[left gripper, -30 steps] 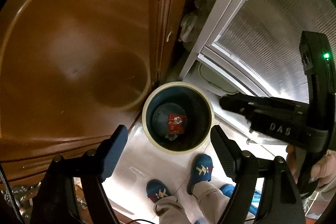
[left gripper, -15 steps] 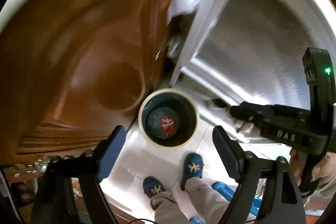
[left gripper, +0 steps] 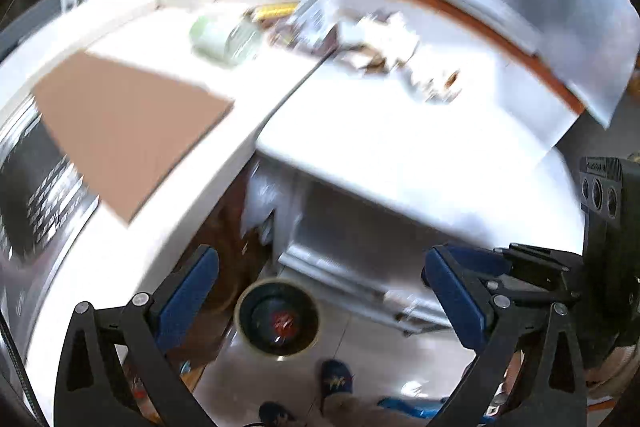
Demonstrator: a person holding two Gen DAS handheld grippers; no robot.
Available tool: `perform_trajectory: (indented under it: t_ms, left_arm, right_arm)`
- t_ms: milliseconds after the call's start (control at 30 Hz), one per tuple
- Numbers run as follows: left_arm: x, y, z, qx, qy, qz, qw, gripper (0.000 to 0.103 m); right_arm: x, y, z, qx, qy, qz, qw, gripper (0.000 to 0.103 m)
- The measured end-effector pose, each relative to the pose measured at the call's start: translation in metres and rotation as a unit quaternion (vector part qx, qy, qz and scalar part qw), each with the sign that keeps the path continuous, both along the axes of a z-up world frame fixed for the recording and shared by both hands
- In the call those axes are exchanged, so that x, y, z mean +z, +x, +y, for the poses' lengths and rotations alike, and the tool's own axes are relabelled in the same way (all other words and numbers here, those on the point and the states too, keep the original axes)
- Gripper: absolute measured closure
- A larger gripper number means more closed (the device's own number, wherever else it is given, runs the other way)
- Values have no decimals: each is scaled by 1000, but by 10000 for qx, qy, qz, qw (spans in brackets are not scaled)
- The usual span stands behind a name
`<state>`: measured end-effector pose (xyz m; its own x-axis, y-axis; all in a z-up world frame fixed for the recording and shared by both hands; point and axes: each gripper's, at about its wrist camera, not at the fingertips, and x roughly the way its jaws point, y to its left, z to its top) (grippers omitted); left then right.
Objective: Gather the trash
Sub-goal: 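Raise both tools back toward the trash on the table, then grasp the orange cake wrapper with the right gripper while the left grasps the brown cup sleeve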
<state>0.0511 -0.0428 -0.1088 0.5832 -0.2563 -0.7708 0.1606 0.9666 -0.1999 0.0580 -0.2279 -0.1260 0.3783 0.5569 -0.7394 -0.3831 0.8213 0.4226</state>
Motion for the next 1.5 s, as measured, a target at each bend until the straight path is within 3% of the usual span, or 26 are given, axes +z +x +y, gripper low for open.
perform_trajectory:
  t_ms: [200, 400, 533, 667, 1033, 1300, 1500]
  left_arm:
    - [33, 39, -32, -263, 135, -244, 9993, 1]
    - [35, 96, -61, -403, 469, -165, 9980, 1]
    - [31, 136, -83, -581, 648, -101, 9962, 3]
    - [23, 172, -103, -775, 836, -92, 9934, 14]
    - [-12, 261, -153, -1178, 1364, 178, 9835, 14]
    - [-40, 299, -165, -1329, 1627, 552, 9761, 14]
    - [-50, 317, -166, -1283, 1556, 701, 9770, 16]
  right_arm:
    - [47, 35, -50, -724, 104, -426, 9964, 69]
    - [60, 81, -98, -1444, -69, -624, 9875, 69]
    - [56, 118, -126, -1750, -170, -552, 9829, 69]
    - [51, 153, -145, -2019, -112, -389, 9786, 69]
    - [17, 230, -169, -2573, -194, 64, 9661, 69]
    - [-5, 253, -165, -2489, -269, 345, 9675, 69]
    - [-7, 255, -167, -2330, -154, 300, 9719, 69]
